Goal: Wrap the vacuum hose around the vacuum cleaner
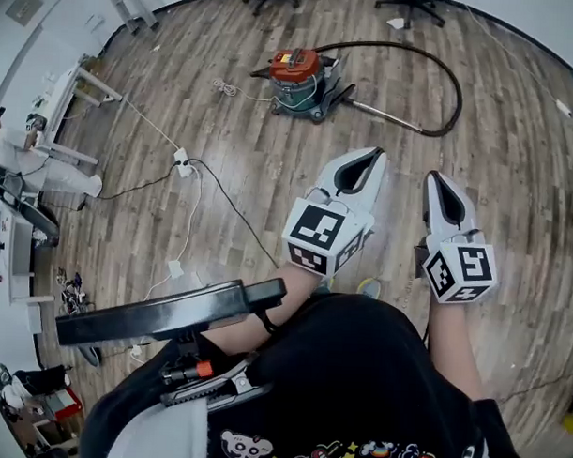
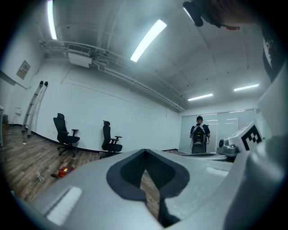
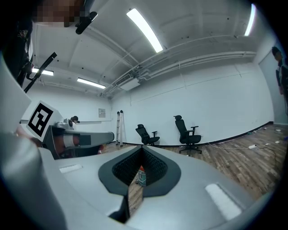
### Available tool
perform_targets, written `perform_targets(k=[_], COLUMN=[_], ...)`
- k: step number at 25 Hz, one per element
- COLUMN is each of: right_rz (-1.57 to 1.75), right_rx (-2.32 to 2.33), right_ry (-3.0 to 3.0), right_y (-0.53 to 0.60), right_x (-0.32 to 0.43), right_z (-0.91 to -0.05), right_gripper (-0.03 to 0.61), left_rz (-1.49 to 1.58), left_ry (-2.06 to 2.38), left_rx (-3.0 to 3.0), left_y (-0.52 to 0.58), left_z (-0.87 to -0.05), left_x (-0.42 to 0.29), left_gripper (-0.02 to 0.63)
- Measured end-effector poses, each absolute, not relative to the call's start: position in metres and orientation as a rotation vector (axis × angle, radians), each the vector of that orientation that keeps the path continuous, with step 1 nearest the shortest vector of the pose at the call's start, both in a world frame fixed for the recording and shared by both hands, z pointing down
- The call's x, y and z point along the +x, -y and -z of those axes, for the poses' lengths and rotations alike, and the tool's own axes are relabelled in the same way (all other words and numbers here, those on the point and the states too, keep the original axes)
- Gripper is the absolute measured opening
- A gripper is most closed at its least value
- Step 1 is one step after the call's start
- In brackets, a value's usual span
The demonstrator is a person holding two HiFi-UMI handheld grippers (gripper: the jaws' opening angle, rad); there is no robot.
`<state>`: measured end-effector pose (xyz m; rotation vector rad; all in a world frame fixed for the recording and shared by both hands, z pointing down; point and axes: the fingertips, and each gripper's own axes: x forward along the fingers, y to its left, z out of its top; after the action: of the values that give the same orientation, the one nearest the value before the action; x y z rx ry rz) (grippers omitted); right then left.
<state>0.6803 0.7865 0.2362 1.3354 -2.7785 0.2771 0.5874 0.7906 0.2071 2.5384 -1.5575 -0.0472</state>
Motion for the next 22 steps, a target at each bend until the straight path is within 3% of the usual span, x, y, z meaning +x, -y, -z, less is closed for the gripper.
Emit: perform_targets(k=[14, 22], right_rz=[-0.291, -0.33], right_rx=[1.28, 1.266], right_ry=[2.791, 2.807], right_y=[-0.788, -0.775], right_x=[0.779, 0.784], right_z=[-0.248, -0.256], right_gripper=[0.021, 0.021], left_rz=[-0.002, -0.033], left_ry=[1.592, 1.626], left_rx=[2.533, 2.521], left_y=[-0.794, -0.784], left_z=[-0.213, -0.216], left_x=[0.688, 0.684], left_gripper=[0.002, 0.002])
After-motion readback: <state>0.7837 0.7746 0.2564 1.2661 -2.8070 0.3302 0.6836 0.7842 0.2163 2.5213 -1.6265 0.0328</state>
